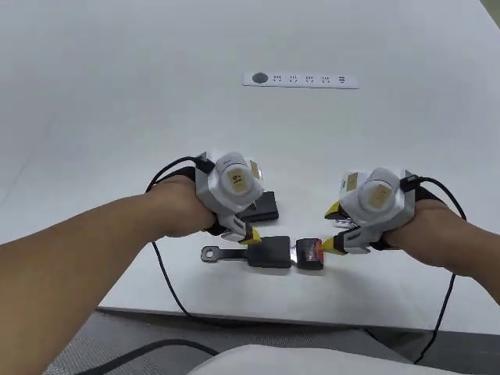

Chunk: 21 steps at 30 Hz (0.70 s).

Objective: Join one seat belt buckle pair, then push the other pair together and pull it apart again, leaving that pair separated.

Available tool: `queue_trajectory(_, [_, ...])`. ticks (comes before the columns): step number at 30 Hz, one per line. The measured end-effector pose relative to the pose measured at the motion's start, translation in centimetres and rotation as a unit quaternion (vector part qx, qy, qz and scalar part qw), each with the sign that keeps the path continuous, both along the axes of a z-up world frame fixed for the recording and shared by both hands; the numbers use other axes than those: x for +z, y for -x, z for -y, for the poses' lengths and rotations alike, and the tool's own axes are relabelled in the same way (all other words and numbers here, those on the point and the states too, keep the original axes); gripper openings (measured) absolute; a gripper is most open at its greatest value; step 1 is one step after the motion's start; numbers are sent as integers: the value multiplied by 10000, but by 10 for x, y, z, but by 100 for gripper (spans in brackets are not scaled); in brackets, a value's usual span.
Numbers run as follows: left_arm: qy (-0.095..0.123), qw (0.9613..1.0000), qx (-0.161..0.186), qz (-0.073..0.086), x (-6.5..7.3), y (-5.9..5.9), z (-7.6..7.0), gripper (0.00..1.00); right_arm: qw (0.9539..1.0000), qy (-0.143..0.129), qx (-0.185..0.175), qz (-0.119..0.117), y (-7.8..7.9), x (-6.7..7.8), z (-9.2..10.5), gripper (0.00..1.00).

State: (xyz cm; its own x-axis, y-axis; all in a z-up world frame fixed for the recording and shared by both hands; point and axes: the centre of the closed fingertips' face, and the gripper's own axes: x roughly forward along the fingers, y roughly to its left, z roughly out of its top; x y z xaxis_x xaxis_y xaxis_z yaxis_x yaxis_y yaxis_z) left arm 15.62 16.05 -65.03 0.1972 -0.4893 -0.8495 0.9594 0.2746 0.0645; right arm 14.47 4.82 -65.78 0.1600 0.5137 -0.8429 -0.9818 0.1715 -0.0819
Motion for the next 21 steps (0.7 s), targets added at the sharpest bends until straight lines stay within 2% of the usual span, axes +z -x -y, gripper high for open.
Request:
queue_trajectory(2, [-26,10000,29,29,-1,-9,-3,39,10000,43,-29,22,-6,0,7,33])
queue_trajectory(9, [-144,9999,33,46,-5,-28,-9,40,9995,250,-132,105,-25,-3,36,33])
queue_trajectory(13, [-231,9997,12,27,-9,-33,-11,41,9989,394,-197,134,-36,-7,53,34])
queue_trajectory(18, [-277,9996,26,-18,-16,-39,-16,41,9980,594,-198,75,-39,-14,69,34])
queue_trajectory(21, [-338,9994,-55,-80,-22,-37,-17,41,9976,672,-186,9,-40,-20,75,34])
